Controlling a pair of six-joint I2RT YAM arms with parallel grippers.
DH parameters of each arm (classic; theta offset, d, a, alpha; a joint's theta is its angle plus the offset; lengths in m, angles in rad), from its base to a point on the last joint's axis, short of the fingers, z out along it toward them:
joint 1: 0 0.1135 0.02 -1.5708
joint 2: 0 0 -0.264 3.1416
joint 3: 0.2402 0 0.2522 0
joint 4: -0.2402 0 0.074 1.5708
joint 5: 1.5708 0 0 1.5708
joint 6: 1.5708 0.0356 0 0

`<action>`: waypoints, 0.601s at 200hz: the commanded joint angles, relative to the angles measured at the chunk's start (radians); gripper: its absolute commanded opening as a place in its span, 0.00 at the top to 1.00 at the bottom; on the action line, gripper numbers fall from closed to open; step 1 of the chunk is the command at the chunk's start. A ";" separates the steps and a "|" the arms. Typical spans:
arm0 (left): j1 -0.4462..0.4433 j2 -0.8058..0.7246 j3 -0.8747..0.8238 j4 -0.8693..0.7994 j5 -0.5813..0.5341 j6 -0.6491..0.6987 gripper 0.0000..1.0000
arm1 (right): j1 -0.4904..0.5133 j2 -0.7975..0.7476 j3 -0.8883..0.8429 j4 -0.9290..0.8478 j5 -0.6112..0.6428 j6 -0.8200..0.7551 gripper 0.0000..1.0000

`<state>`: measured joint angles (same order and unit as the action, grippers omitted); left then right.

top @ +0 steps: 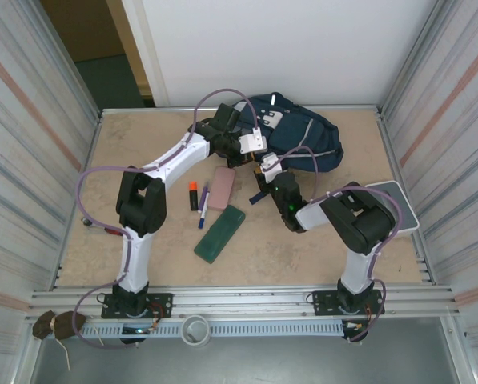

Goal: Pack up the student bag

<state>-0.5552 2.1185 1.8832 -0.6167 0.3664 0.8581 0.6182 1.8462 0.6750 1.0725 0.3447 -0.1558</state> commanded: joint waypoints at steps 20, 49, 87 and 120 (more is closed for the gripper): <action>-0.018 -0.085 0.050 -0.034 0.110 -0.023 1.00 | 0.016 0.026 0.064 0.085 0.037 -0.040 0.52; -0.020 -0.084 0.048 -0.036 0.103 -0.020 1.00 | 0.019 0.022 0.074 0.096 0.042 -0.043 0.57; -0.021 -0.077 0.048 -0.037 0.091 -0.018 1.00 | 0.021 -0.004 0.066 0.096 0.039 -0.042 0.70; -0.022 -0.077 0.049 -0.038 0.083 -0.013 1.00 | 0.018 -0.016 0.049 0.081 0.049 -0.045 0.87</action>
<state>-0.5556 2.1185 1.8942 -0.6178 0.3660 0.8577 0.6292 1.8622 0.7097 1.0973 0.3782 -0.1879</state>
